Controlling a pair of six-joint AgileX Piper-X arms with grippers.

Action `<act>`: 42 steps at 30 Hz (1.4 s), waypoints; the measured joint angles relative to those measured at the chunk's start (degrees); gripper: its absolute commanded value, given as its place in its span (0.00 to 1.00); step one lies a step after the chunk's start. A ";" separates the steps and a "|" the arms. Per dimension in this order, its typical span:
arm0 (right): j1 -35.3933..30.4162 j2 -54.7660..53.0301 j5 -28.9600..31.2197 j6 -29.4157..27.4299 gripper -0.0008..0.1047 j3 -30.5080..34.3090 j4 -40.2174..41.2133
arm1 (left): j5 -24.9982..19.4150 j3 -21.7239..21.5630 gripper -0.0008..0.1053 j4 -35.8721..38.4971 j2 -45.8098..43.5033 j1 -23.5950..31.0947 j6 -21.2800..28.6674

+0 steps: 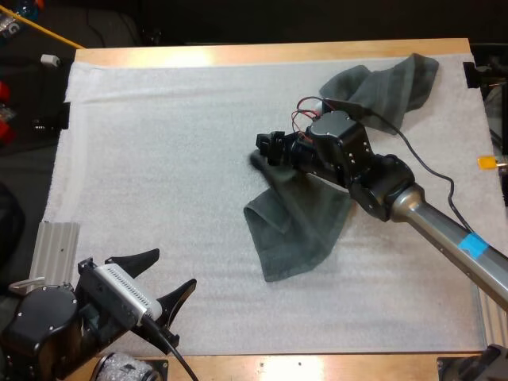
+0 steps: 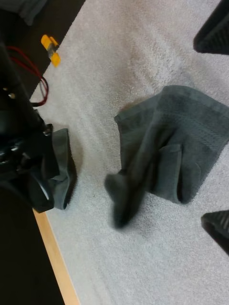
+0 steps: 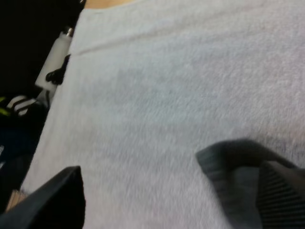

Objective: Pick towel from pile, fold and stack

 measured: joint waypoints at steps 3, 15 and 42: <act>0.00 -1.47 0.50 -2.68 0.67 -0.11 3.48 | 0.00 0.00 0.61 0.00 0.00 0.00 0.00; 0.00 -10.68 13.51 -12.62 0.67 -0.25 19.26 | 0.00 0.00 0.61 0.00 0.00 0.00 0.00; -22.67 -2.32 -3.39 -14.01 0.59 9.08 26.13 | 0.00 0.00 0.61 0.00 0.00 0.00 0.00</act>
